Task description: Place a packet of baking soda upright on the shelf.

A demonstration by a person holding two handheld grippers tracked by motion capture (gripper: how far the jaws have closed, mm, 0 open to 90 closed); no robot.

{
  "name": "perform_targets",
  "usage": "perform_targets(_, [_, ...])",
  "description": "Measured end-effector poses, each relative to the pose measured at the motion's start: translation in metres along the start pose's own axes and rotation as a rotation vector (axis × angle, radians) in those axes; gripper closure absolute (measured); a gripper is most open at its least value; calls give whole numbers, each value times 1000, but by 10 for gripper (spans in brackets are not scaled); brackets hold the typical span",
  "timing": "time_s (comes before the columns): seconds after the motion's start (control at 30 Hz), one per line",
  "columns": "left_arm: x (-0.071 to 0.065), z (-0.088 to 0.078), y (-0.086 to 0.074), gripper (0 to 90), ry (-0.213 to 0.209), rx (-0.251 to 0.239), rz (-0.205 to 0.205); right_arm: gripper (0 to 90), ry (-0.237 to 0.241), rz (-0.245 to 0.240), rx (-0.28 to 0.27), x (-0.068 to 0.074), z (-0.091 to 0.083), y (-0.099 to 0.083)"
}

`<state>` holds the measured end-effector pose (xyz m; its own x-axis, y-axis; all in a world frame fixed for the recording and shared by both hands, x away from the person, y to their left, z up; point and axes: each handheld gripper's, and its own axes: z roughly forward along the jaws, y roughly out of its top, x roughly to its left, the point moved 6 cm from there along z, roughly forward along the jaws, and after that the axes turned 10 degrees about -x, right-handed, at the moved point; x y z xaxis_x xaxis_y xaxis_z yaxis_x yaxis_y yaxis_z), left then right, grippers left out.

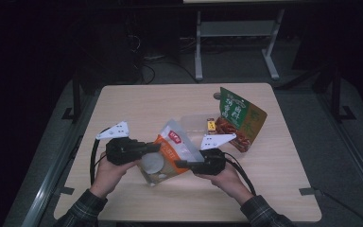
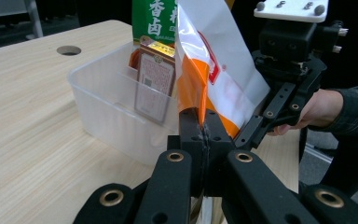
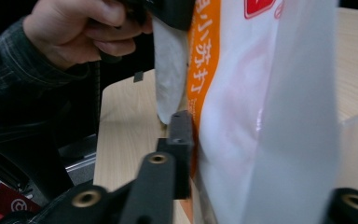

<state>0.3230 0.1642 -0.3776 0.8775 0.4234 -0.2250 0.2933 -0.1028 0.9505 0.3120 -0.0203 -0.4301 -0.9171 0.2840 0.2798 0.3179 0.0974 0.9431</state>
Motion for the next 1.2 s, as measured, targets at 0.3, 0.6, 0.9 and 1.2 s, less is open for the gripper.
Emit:
perform_targets(0.3, [1,3,-5,887,0,24,17,900,54,-24,-2,5,-6,5])
perform_targets(0.6, [-2,12,-14,814,4,67,48,900,92,-69,7,14,-15,14])
perform_targets(0.9, [-4,21,-22,569,28,135,117,900,109,-119,9,24,-23,24])
perform_targets(1.2, [-7,17,-41,369,33,224,135,900,74,-157,33,20,-49,31])
